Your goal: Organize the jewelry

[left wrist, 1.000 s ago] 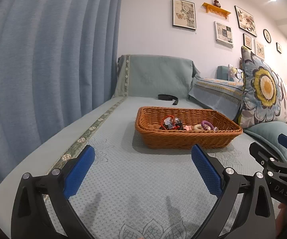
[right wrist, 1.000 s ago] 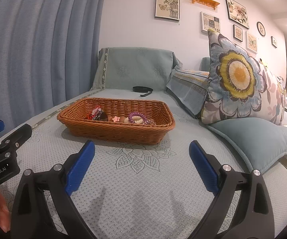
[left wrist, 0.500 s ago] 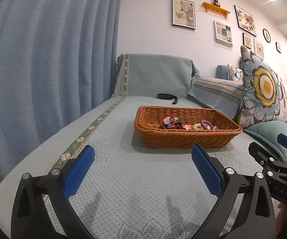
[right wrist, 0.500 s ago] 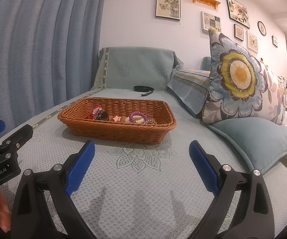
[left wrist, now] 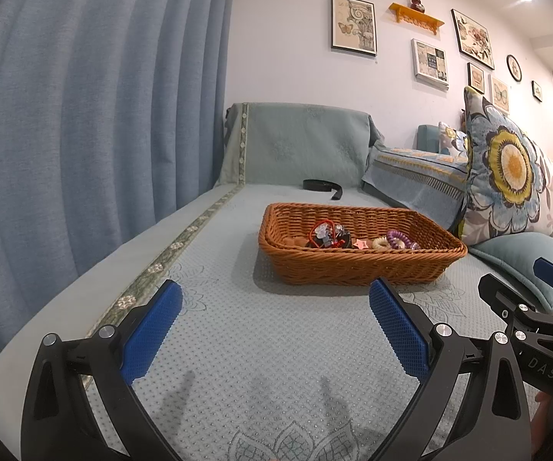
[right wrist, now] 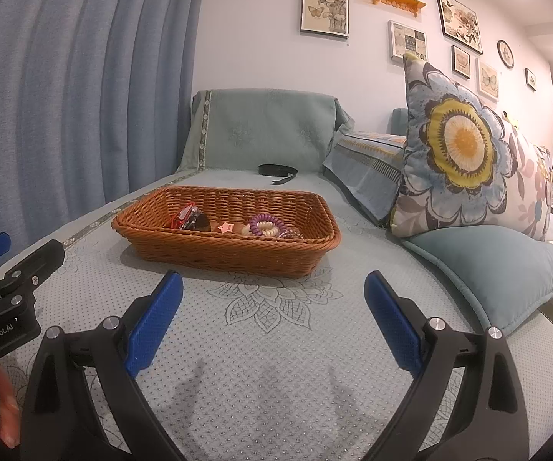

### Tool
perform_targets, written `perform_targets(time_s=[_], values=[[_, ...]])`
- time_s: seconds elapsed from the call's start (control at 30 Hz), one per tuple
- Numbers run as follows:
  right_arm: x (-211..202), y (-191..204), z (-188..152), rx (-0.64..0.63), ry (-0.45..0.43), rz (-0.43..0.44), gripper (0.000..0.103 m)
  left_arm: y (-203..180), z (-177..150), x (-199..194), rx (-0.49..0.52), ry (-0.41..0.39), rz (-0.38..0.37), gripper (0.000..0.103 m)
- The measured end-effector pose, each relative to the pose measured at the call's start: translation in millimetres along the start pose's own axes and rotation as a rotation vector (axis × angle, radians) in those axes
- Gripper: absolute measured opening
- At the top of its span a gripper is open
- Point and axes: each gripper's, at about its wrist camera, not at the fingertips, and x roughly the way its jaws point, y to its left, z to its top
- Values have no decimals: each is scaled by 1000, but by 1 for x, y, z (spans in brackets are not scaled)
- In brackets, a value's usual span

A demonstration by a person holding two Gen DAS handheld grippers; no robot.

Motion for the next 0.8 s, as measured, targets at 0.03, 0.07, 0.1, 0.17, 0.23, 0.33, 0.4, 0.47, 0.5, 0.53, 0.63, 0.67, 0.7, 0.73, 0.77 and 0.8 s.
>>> perform_targets(time_s=[0.03, 0.07, 0.1, 0.17, 0.23, 0.33, 0.4, 0.47, 0.5, 0.53, 0.63, 0.67, 0.7, 0.73, 0.77, 0.8], values=[[0, 0, 0, 0, 0, 0, 91, 0, 0, 0, 0, 0, 0, 95], [0, 0, 0, 0, 0, 1, 91, 0, 0, 0, 0, 1, 0, 95], [0, 0, 0, 0, 0, 1, 91, 0, 0, 0, -1, 0, 0, 95], [0, 0, 0, 0, 0, 0, 91, 0, 0, 0, -2, -1, -1, 95], [0, 0, 0, 0, 0, 1, 91, 0, -1, 1, -2, 0, 0, 95], [0, 0, 0, 0, 0, 0, 91, 0, -1, 1, -2, 0, -1, 95], [0, 0, 0, 0, 0, 0, 91, 0, -1, 1, -2, 0, -1, 95], [0, 0, 0, 0, 1, 0, 91, 1, 0, 1, -3, -1, -1, 95], [0, 0, 0, -1, 1, 1, 91, 1, -1, 0, -4, -2, -1, 95], [1, 0, 0, -2, 1, 4, 91, 1, -1, 0, -5, -3, -1, 95], [1, 2, -2, -4, 0, 8, 91, 1, -3, 1, -11, -3, -2, 95], [2, 1, -1, -3, 1, 7, 91, 1, -3, 2, -12, 1, -2, 95], [1, 1, -1, -2, 2, 8, 91, 1, -4, 1, -11, 1, -2, 95], [2, 2, -2, -1, 3, 8, 91, 1, -4, 1, -12, 1, -2, 95], [2, 2, -2, 0, 3, 9, 91, 1, -4, 0, -12, 1, -2, 95], [2, 2, -2, 0, 3, 10, 91, 1, -4, 0, -12, 2, -3, 95]])
